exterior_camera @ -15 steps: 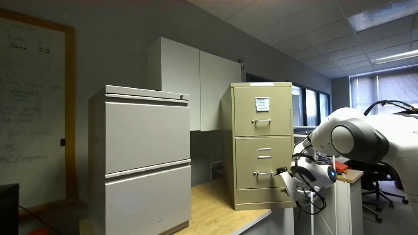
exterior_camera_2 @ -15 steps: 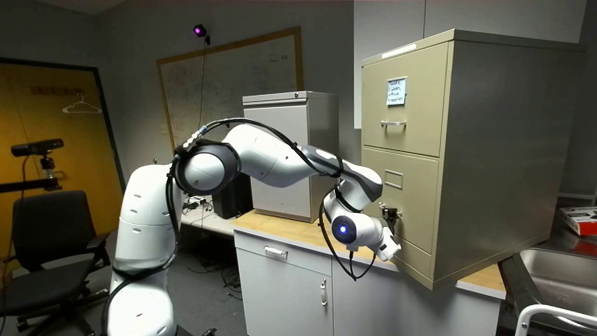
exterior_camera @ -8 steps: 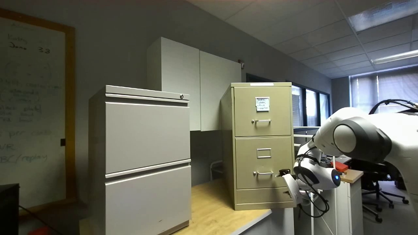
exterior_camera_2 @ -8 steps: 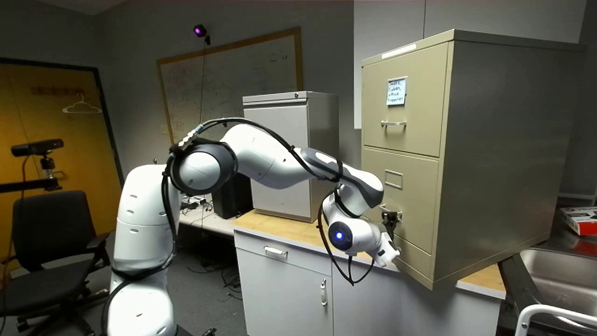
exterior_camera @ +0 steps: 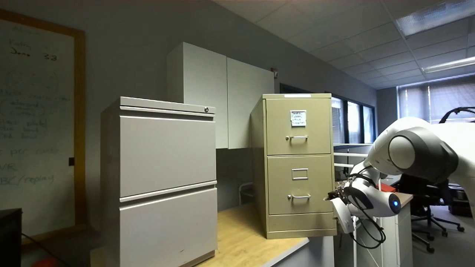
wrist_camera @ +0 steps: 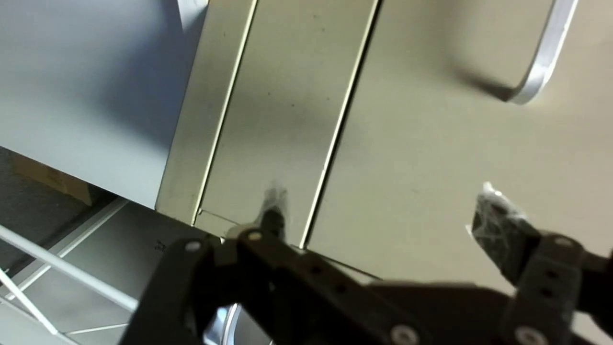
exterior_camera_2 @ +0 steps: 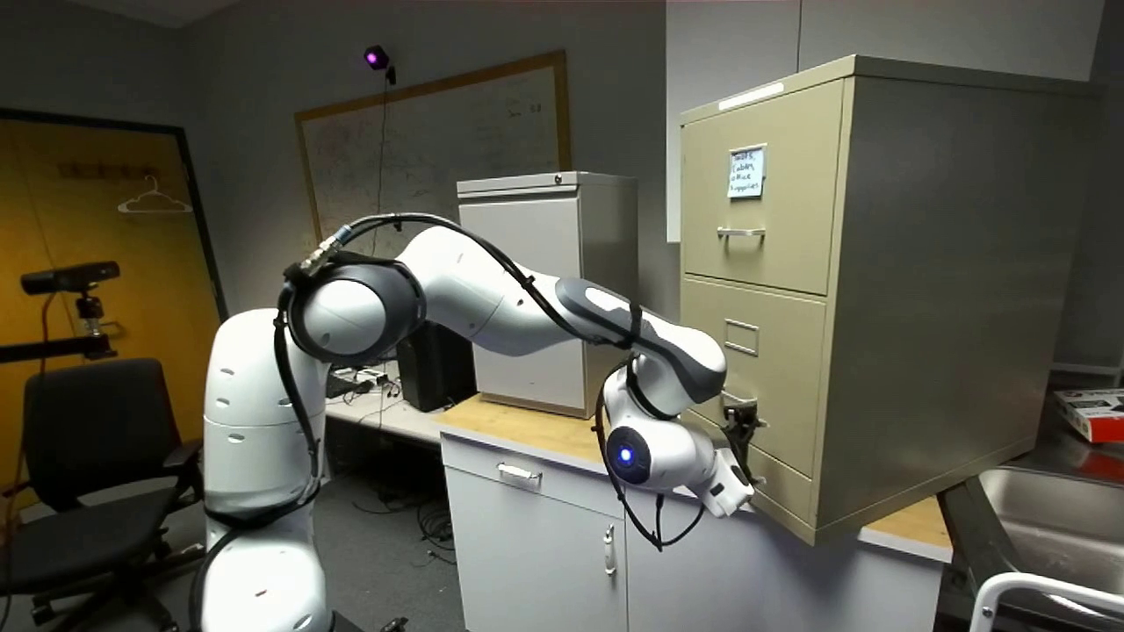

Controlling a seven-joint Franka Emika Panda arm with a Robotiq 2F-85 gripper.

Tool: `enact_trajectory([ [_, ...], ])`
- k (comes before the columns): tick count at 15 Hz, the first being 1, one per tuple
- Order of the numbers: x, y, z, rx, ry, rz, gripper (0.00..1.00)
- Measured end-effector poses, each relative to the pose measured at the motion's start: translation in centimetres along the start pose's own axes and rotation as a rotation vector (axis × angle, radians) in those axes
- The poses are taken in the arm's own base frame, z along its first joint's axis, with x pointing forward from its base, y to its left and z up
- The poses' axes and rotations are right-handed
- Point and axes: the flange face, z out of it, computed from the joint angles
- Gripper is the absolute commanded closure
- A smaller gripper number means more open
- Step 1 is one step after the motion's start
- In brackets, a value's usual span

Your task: Open the bottom drawer of the cabinet at the right

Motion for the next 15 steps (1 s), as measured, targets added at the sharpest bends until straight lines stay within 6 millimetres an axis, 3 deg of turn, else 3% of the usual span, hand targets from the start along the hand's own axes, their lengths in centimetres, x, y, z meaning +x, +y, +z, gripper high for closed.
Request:
enact_trajectory([
  [7,1.8,-3.1,-1.5,0.073,0.034,-0.01,0.0],
  [15,2.6,-7.3,-0.4,0.18,-0.004,-0.086,0.0],
])
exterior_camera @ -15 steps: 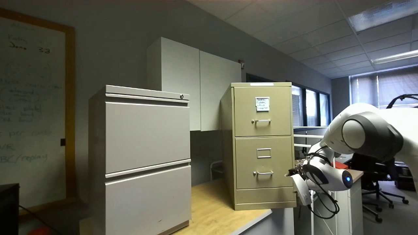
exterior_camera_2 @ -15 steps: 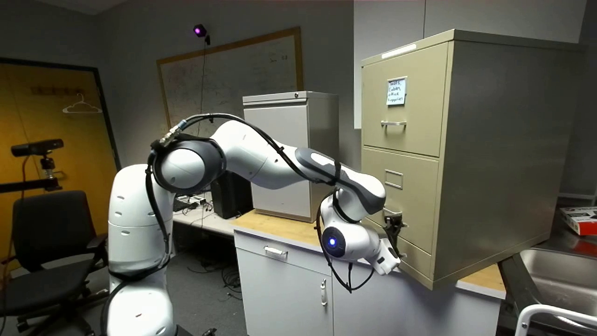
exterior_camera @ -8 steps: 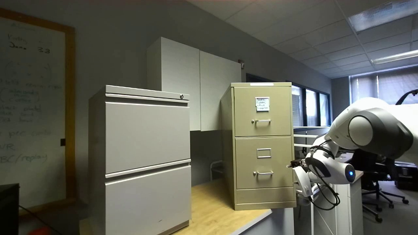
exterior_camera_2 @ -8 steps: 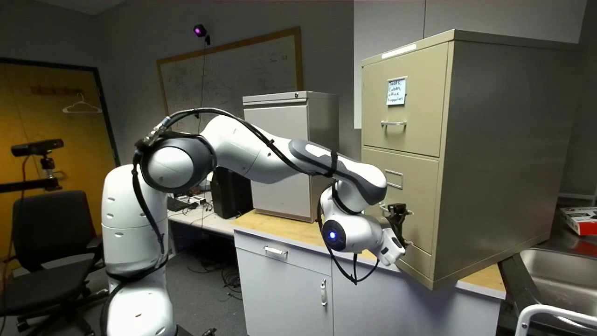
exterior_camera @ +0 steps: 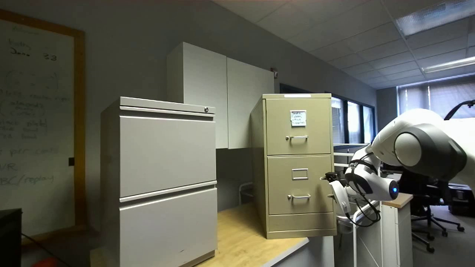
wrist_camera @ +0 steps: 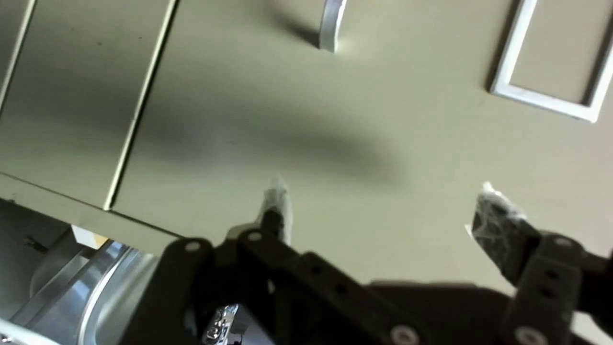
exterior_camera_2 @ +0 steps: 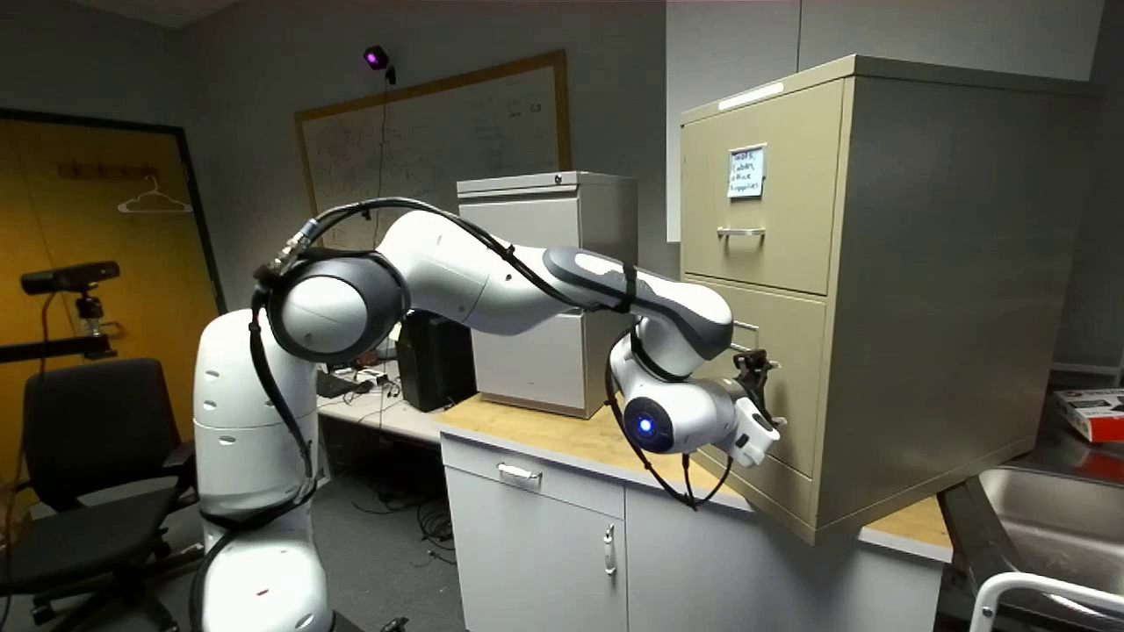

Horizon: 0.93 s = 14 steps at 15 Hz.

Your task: Open the bottom drawer of the cabinet at the right

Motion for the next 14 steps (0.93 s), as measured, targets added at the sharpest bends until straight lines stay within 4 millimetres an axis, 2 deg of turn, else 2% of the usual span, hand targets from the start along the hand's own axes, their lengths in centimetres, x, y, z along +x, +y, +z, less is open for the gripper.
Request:
enact_trajectory([
  [4,-0.2,-1.6,1.8,0.031,-0.046,-0.044,0.0],
  [7,-1.0,-2.0,3.6,0.044,-0.094,-0.057,0.0],
  [14,-4.1,0.2,7.1,0.037,-0.197,-0.034,0.0],
])
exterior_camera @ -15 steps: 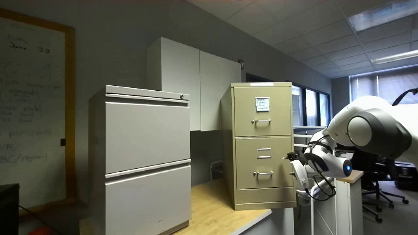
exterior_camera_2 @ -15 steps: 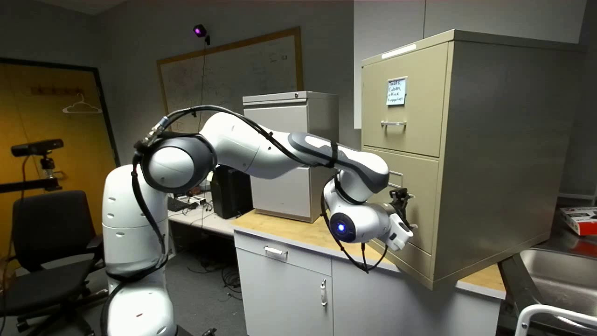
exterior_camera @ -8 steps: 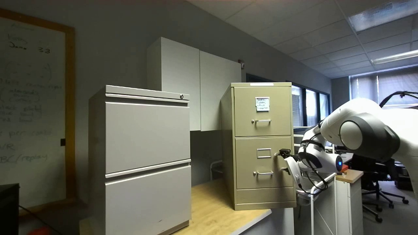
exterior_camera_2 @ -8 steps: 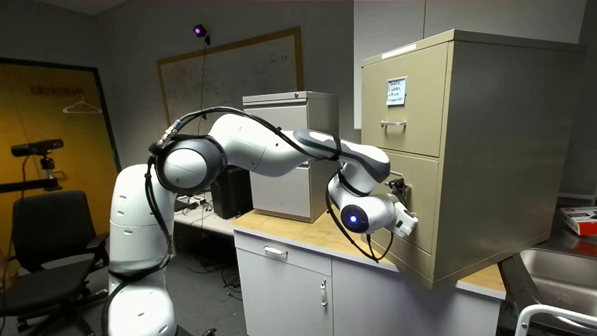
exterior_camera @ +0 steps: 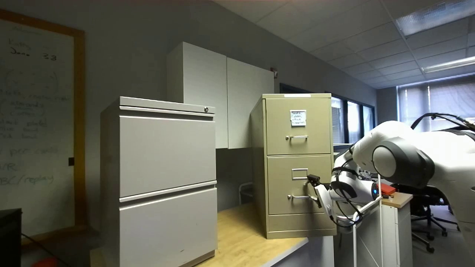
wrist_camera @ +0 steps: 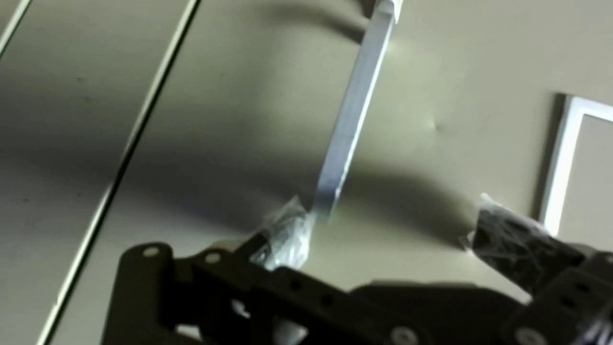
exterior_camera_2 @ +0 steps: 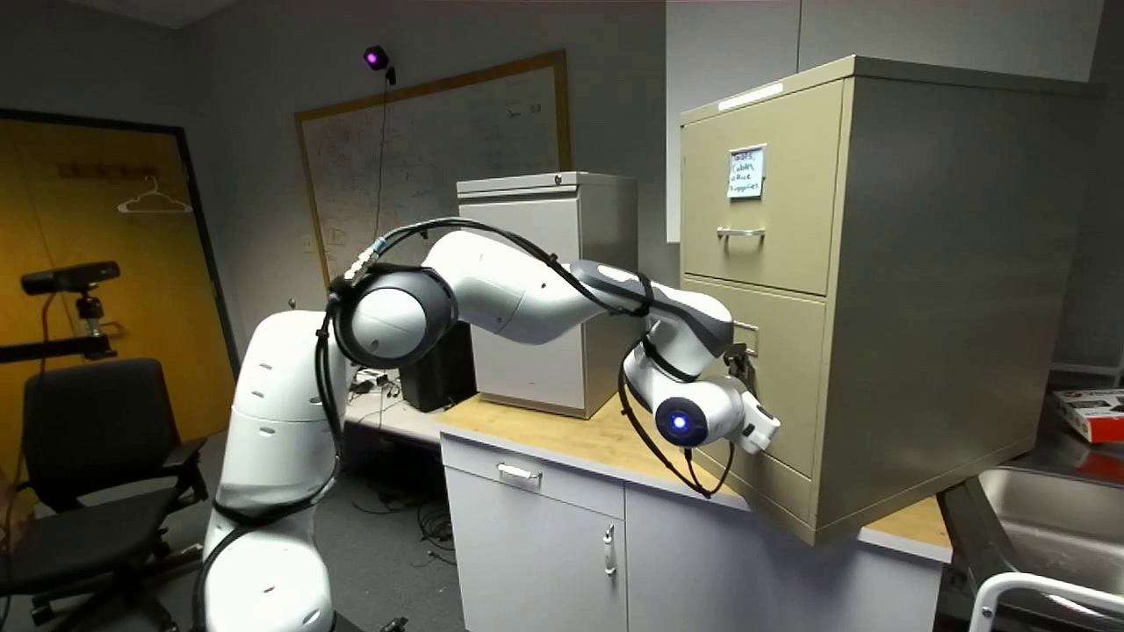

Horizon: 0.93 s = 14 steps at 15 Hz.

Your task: Open the bottom drawer of the cabinet at the right

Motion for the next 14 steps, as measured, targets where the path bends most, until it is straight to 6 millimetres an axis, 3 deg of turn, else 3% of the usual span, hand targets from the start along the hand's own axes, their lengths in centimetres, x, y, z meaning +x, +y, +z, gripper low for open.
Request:
enact_trajectory([
  [6,-3.0,2.2,2.7,-0.013,-0.086,0.031,0.0],
  [7,-3.3,2.3,2.9,-0.019,-0.098,0.032,0.21],
  [9,-3.6,2.3,3.3,-0.029,-0.116,0.03,0.32],
  [14,-3.5,2.1,3.5,-0.075,-0.16,0.016,0.72],
])
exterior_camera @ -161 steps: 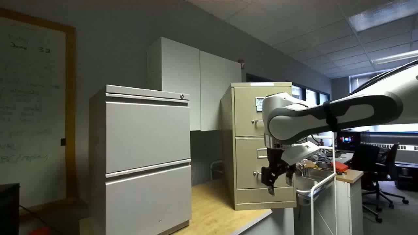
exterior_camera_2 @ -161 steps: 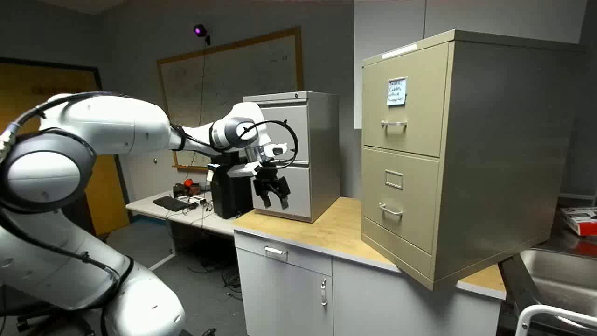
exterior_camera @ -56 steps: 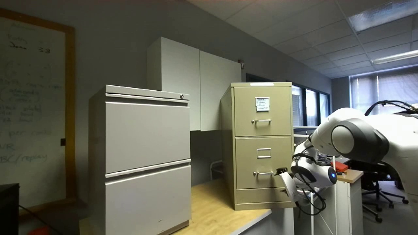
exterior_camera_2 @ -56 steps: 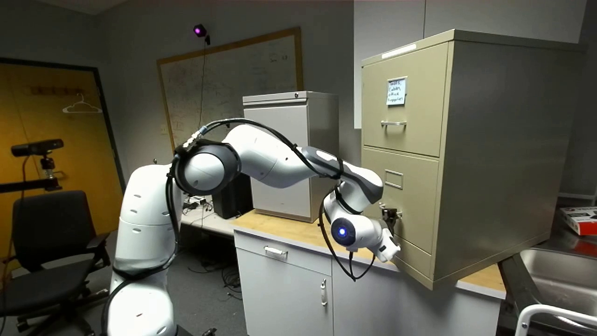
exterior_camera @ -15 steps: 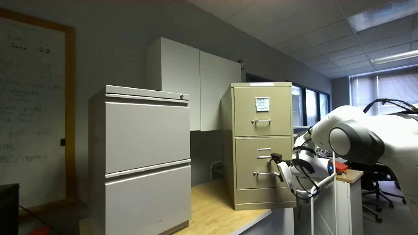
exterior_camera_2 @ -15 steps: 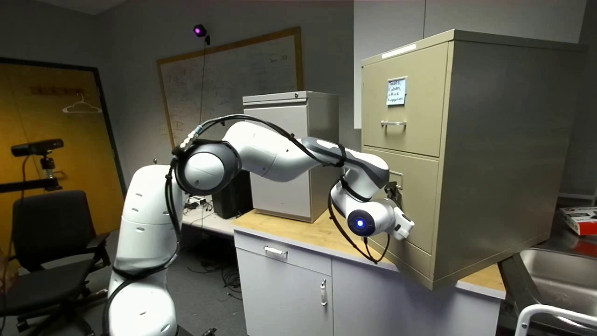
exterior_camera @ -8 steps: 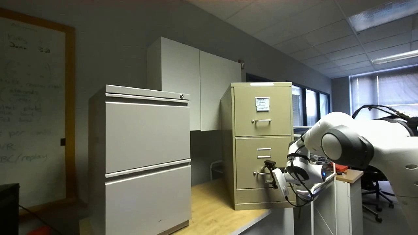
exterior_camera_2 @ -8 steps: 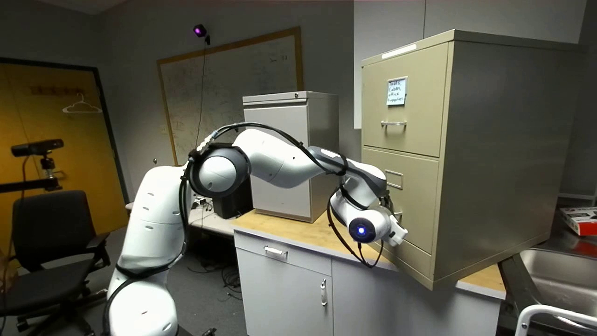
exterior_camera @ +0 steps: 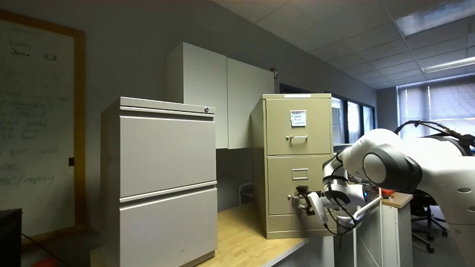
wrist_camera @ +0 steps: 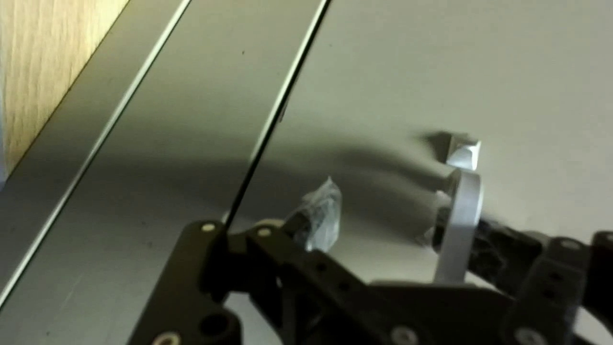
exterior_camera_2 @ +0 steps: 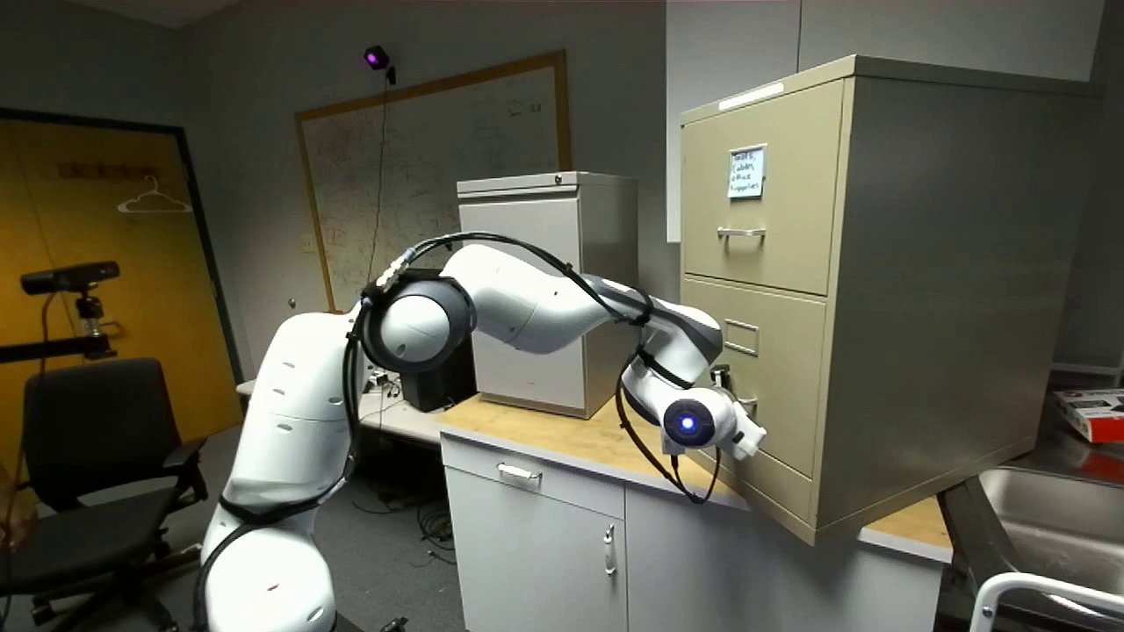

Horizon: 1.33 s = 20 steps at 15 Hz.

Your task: Open the bottom drawer of the cabinet at the right

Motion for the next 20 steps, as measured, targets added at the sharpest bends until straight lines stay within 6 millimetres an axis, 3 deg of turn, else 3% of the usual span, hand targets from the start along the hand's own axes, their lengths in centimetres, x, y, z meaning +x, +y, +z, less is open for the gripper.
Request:
enact_trajectory([
  [3,0.4,-0.8,0.0,-0.022,-0.02,-0.004,0.95],
  [5,0.6,-1.2,0.1,-0.038,-0.034,0.001,0.99],
  [9,1.4,-2.6,-0.3,-0.112,-0.087,-0.017,0.98],
  [13,2.1,-5.4,-0.8,-0.269,-0.122,-0.17,0.97],
  [16,1.0,-7.4,-0.7,-0.407,-0.078,-0.244,0.97],
  [20,-1.0,-8.1,-1.8,-0.49,-0.067,-0.288,0.97],
])
